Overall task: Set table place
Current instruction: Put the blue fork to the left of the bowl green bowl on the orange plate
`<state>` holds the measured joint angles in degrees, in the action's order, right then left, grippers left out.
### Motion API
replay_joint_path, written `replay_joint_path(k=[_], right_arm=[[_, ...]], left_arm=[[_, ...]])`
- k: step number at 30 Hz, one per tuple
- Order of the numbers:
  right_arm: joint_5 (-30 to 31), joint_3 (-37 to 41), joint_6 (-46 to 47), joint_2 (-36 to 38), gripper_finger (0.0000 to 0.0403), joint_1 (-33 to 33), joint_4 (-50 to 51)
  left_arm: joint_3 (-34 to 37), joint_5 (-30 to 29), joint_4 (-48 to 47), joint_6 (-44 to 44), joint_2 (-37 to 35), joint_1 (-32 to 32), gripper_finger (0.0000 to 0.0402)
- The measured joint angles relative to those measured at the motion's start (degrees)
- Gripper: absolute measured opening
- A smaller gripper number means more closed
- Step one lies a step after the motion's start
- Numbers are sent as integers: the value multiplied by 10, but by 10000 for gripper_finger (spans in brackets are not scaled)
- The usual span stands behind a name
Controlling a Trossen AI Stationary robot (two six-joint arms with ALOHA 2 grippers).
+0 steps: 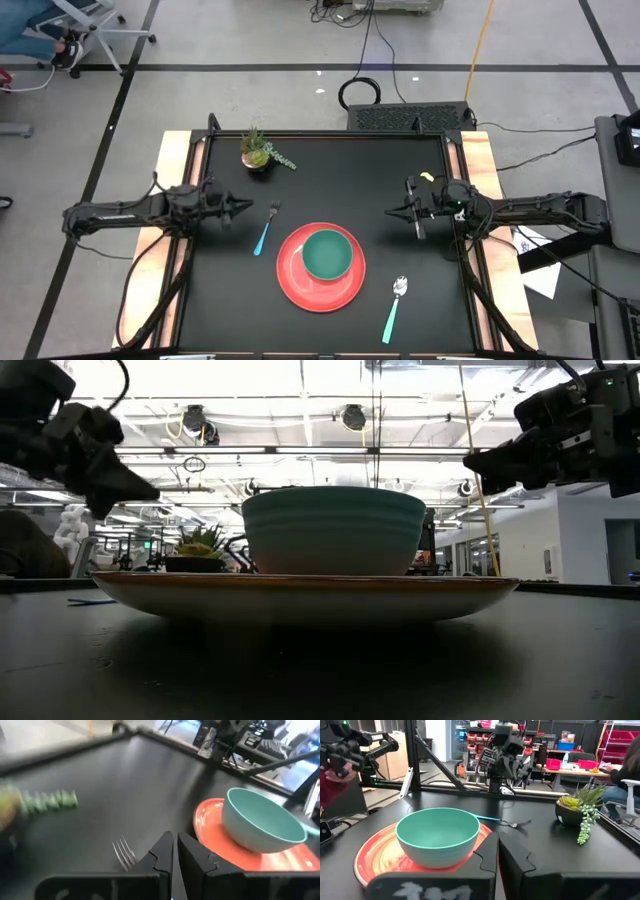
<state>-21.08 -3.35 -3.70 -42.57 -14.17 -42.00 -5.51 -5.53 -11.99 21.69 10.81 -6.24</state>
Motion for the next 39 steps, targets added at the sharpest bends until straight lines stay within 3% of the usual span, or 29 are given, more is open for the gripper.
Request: replay_joint_path(k=[9,15,21,29,33,39], right_arm=[[0,0,14,0,4,0,2],[0,0,17,0,4,0,2],[0,0,18,0,4,0,2],[0,0,18,0,4,0,3],[0,0,25,0,4,0,3],[0,0,35,0,4,0,5]], left_arm=[[7,4,3,165,80,16,31],[8,-5,38,177,155,35,31],[7,31,122,181,224,49,31],[-44,41,113,189,298,50,33],[-91,40,76,172,330,50,61],[-138,26,11,162,380,50,153]])
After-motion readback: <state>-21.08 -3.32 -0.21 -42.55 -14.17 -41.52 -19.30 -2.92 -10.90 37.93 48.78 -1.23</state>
